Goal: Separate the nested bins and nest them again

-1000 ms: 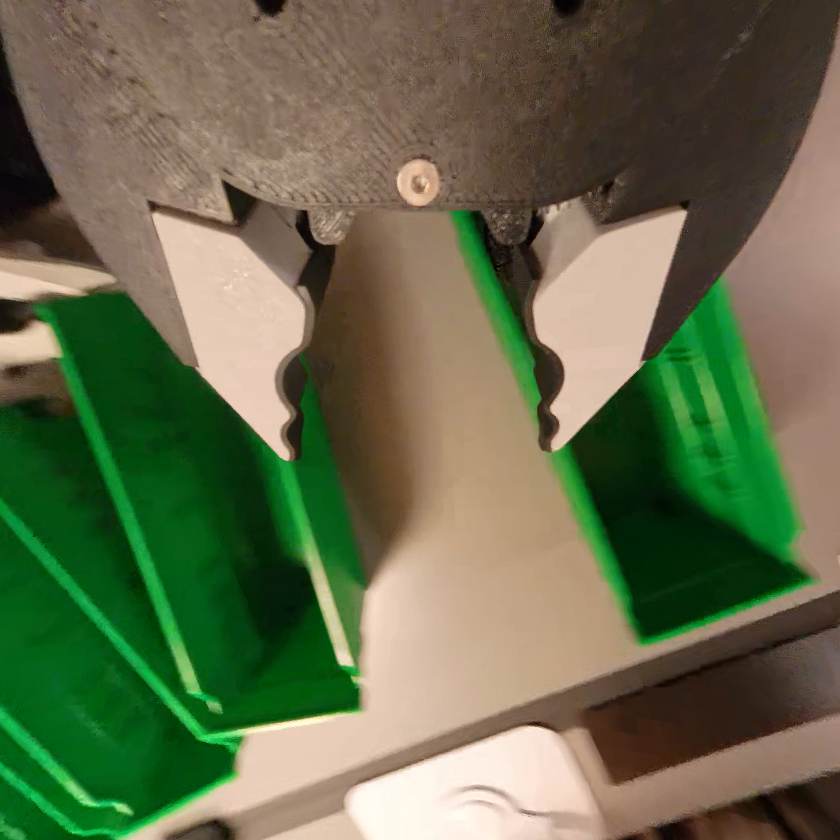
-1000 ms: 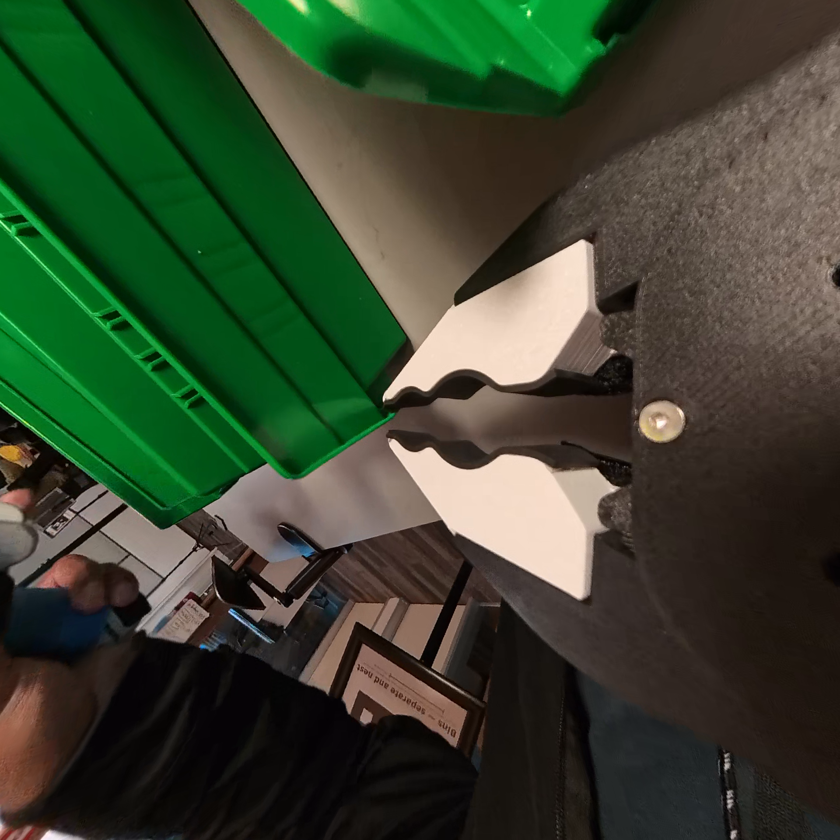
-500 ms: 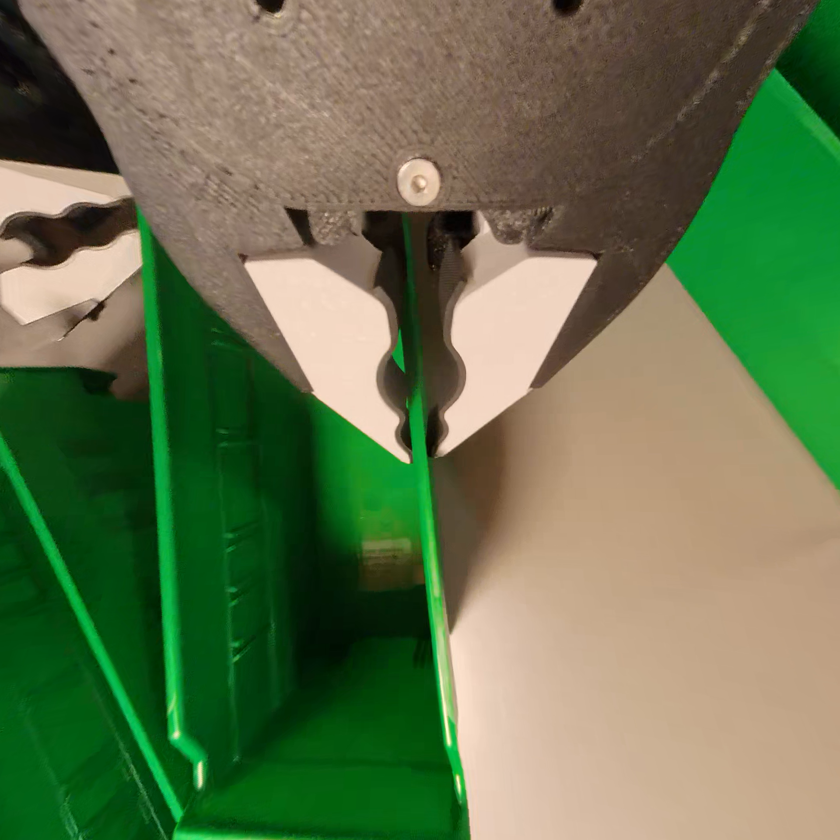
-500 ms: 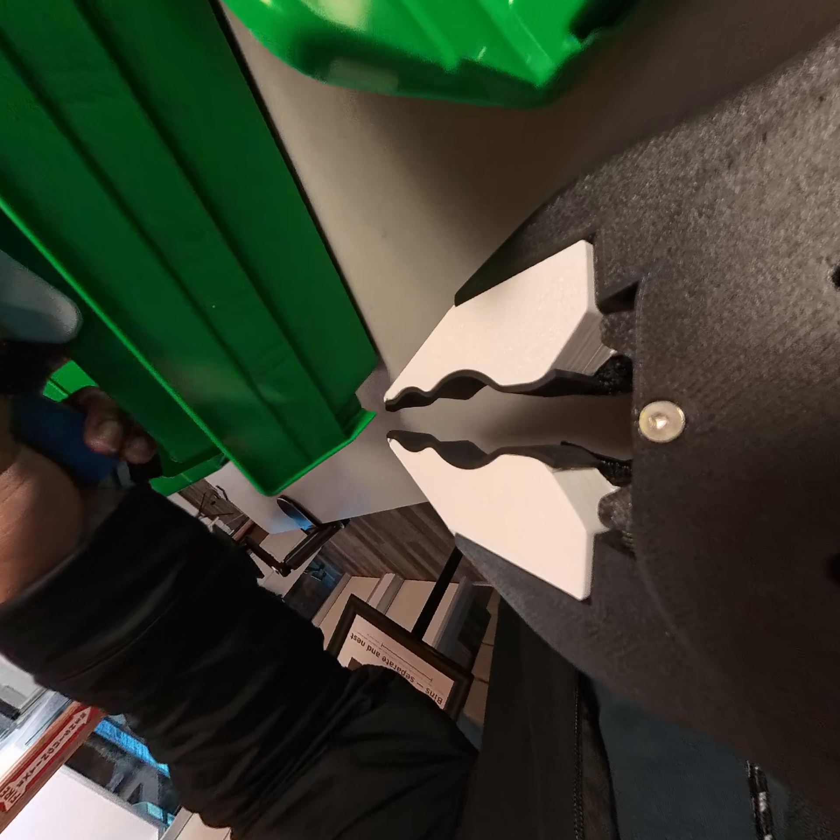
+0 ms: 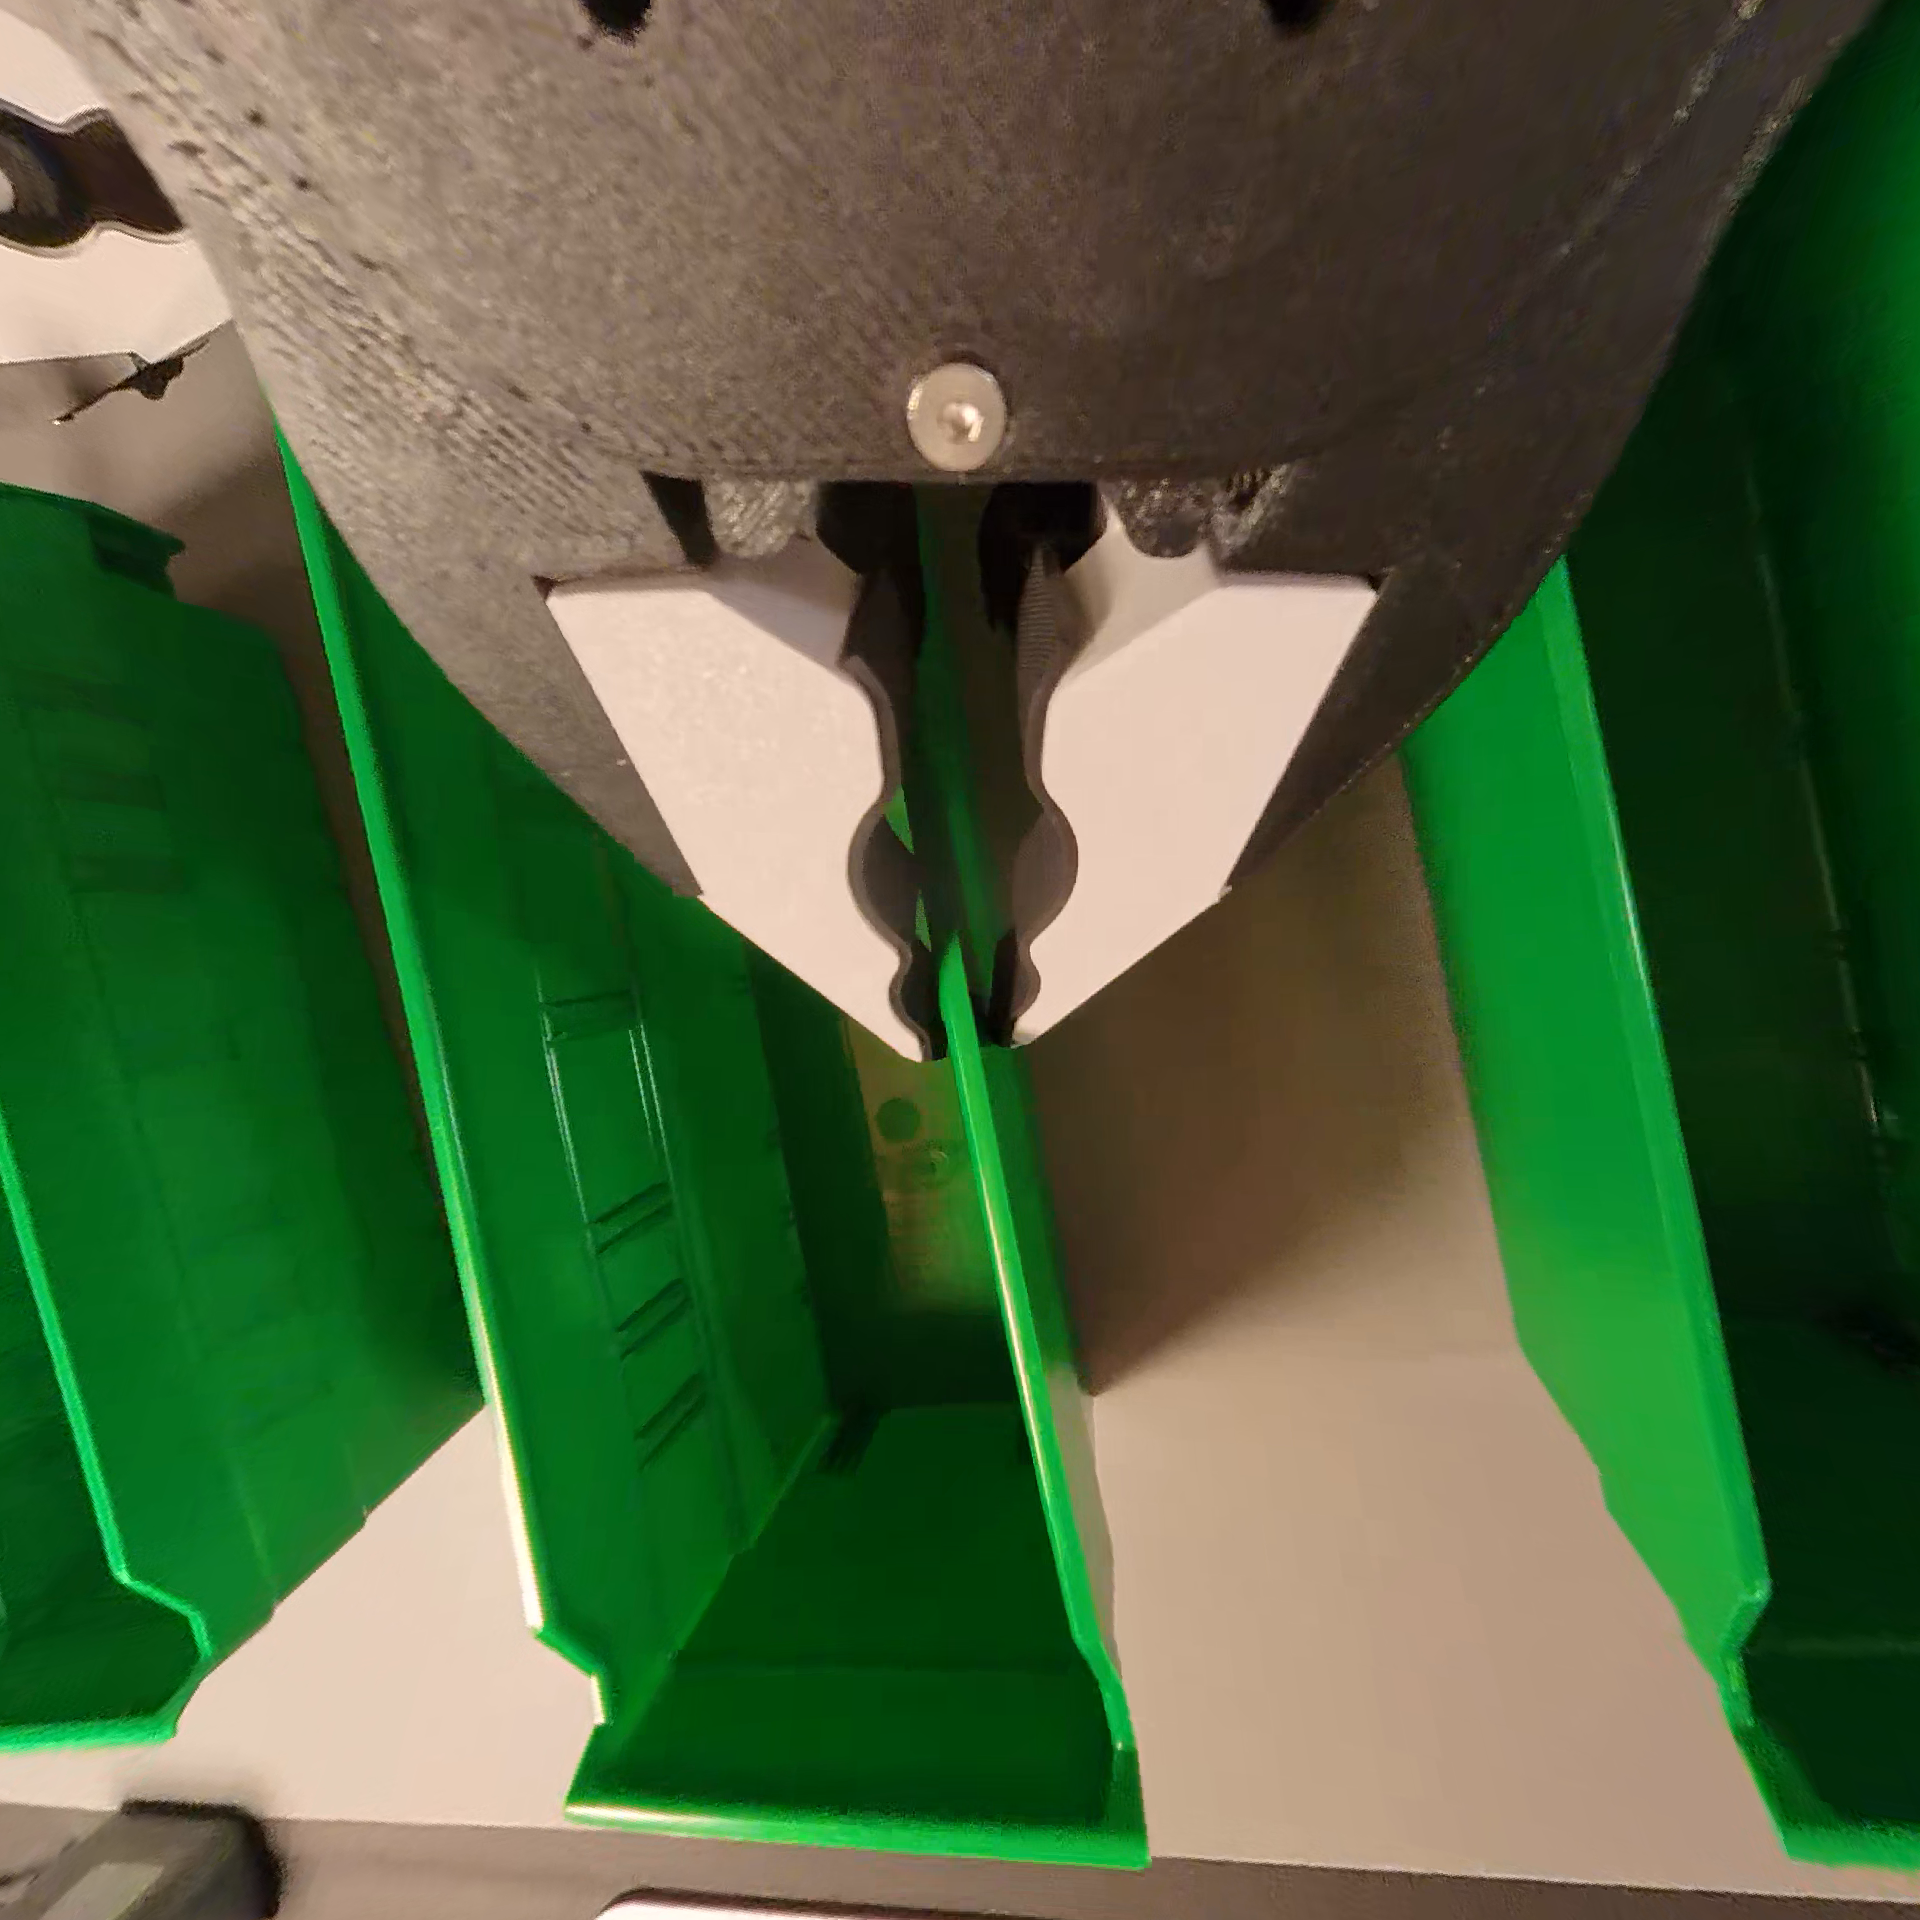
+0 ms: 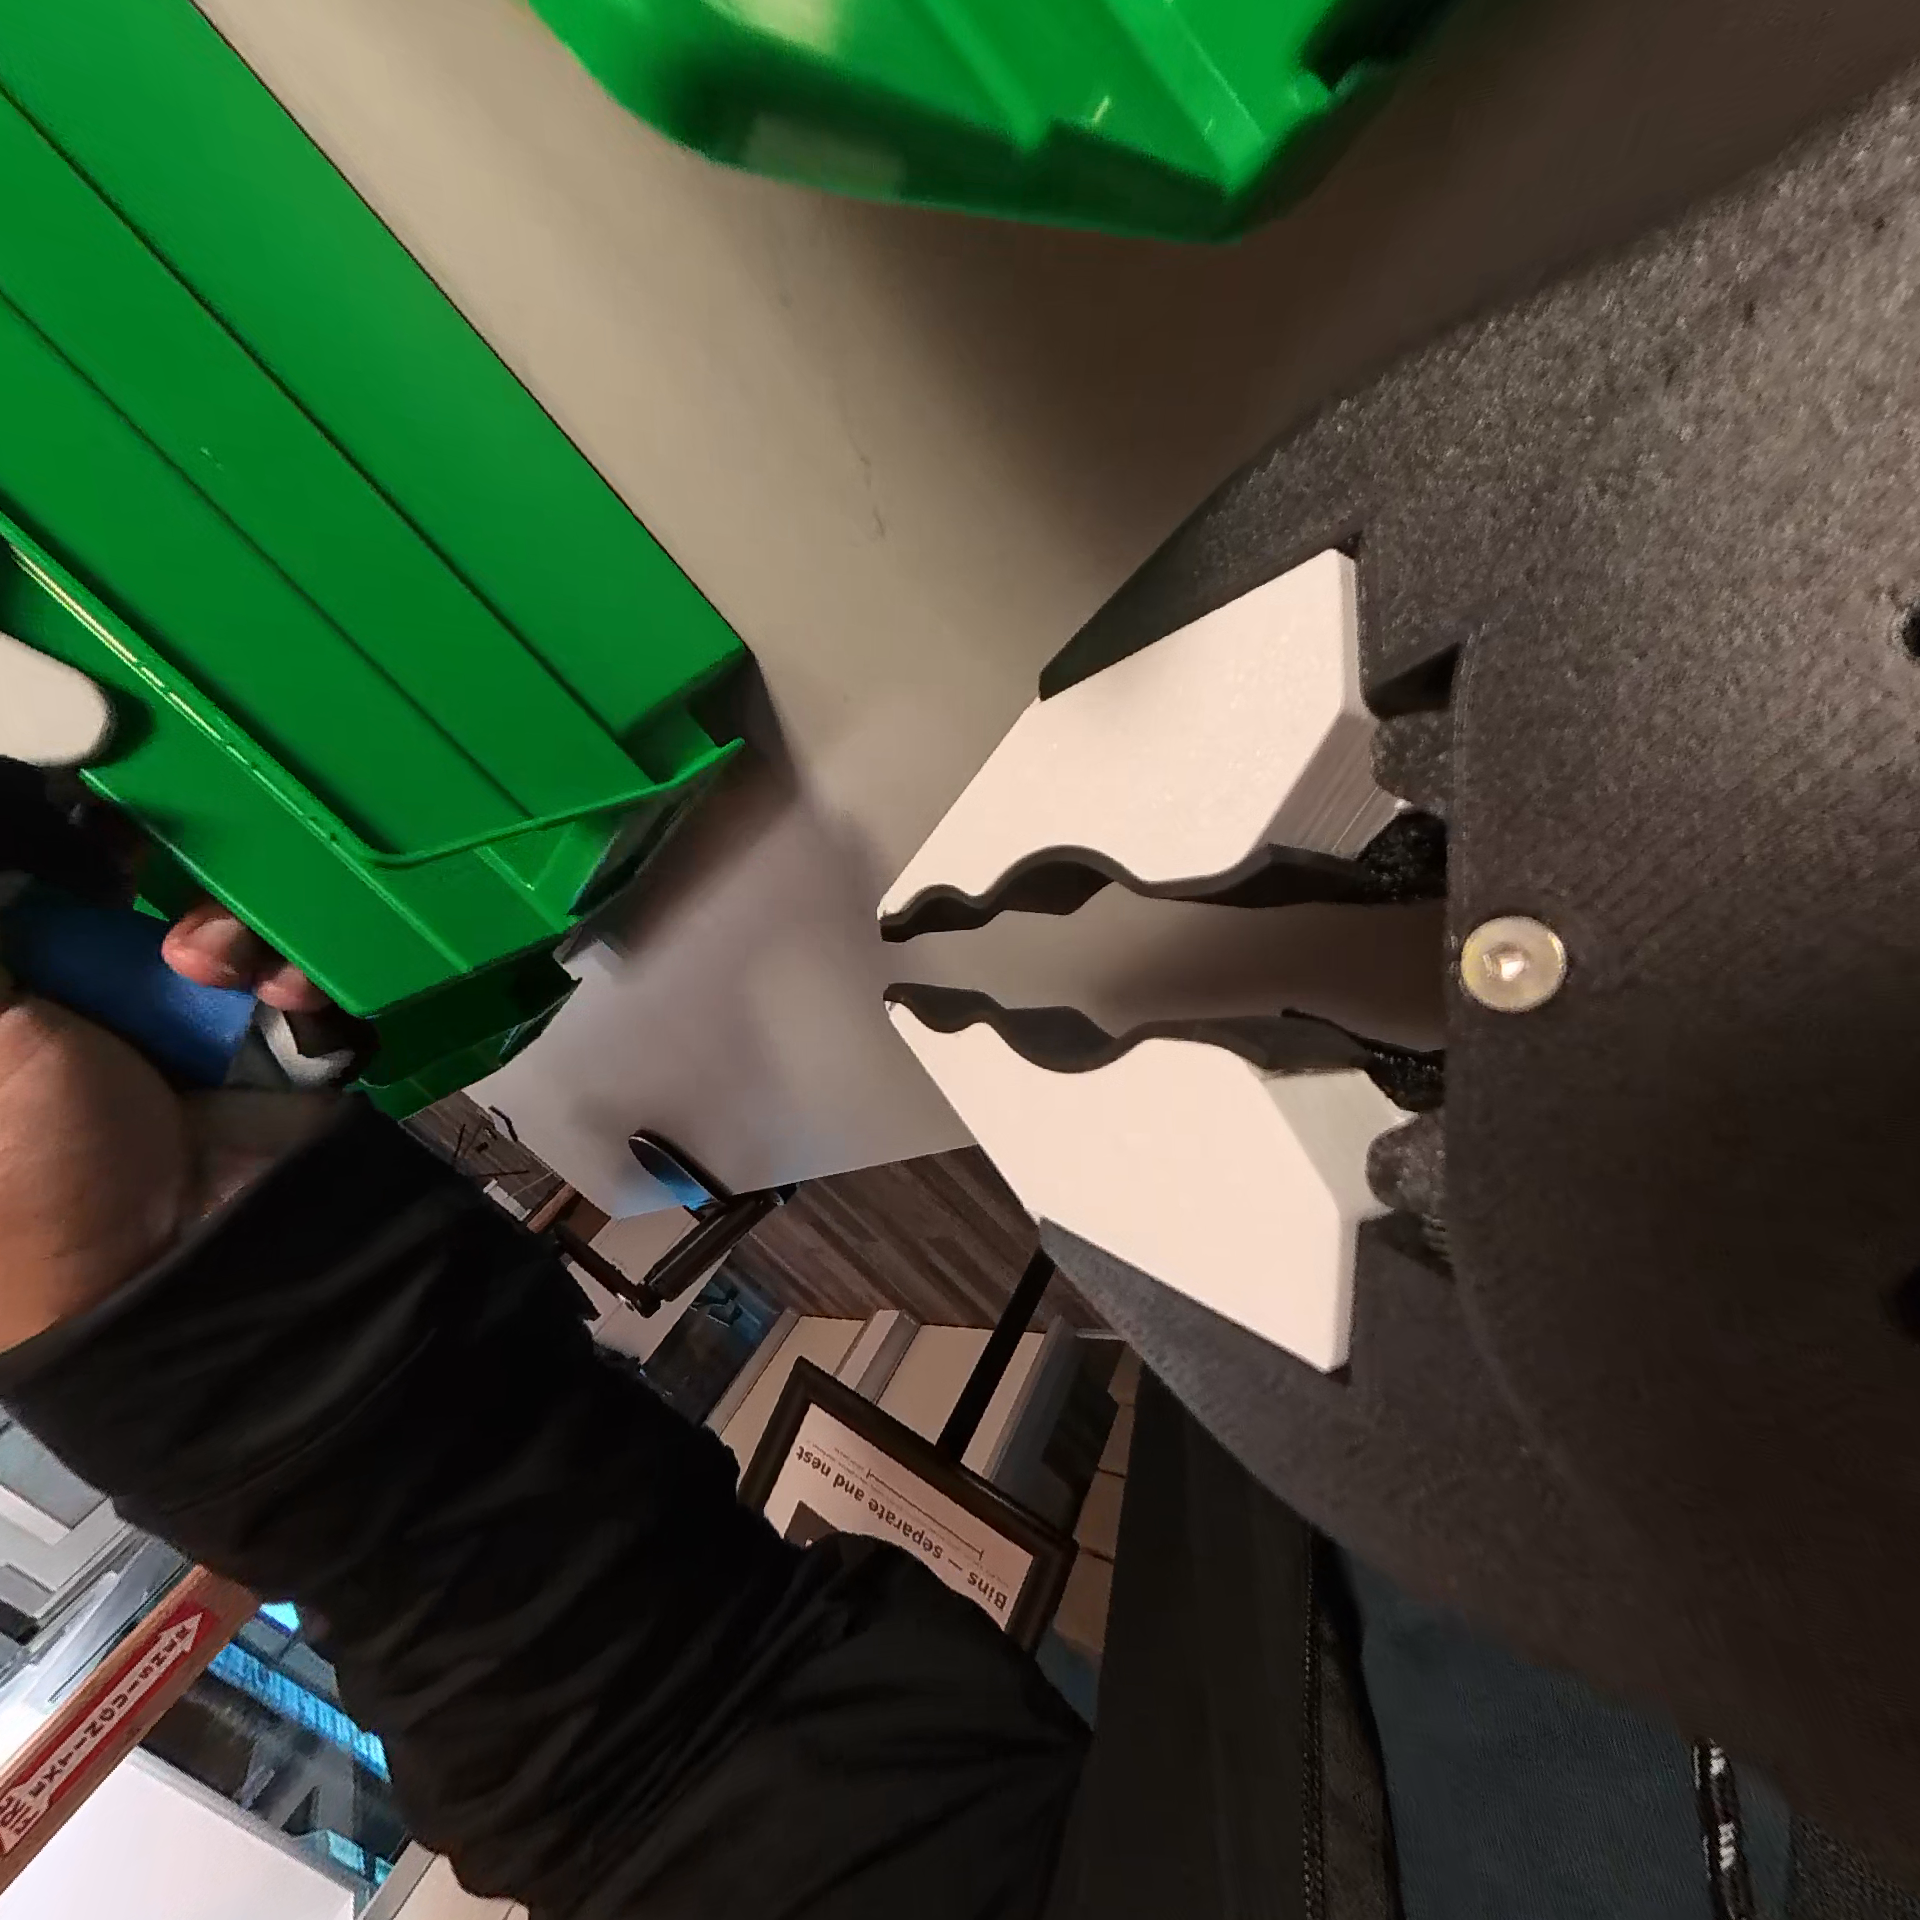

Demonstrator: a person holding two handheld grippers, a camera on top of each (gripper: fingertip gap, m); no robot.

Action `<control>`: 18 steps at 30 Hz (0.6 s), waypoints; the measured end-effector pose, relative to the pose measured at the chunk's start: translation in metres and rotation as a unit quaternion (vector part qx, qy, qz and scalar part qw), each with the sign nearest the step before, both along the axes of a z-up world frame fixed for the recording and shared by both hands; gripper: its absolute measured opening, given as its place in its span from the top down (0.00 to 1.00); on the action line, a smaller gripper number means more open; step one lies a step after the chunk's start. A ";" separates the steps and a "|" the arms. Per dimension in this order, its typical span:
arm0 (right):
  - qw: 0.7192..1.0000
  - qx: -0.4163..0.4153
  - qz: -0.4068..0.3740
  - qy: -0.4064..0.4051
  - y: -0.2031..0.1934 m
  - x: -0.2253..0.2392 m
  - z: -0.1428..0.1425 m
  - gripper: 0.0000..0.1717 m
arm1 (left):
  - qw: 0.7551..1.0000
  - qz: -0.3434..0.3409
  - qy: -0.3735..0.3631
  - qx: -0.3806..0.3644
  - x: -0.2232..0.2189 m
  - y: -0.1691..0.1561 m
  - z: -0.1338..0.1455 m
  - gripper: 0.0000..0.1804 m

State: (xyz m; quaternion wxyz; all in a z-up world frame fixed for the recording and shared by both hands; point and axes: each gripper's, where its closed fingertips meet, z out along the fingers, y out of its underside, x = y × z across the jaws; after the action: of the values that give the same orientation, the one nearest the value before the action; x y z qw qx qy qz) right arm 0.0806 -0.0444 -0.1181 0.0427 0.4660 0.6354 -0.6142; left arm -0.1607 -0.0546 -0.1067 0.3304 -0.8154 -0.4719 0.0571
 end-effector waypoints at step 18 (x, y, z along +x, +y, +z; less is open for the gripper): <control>0.970 0.059 -0.151 0.180 0.070 0.023 0.045 0.73 | 0.933 -0.194 0.221 0.205 0.180 -0.024 0.076 0.55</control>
State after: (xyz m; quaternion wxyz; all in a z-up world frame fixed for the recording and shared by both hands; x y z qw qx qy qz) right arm 0.1035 0.0256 -0.0731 -0.1934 0.4401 0.5903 -0.6485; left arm 0.0193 -0.0789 -0.0309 0.5913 -0.7722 -0.2211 0.0725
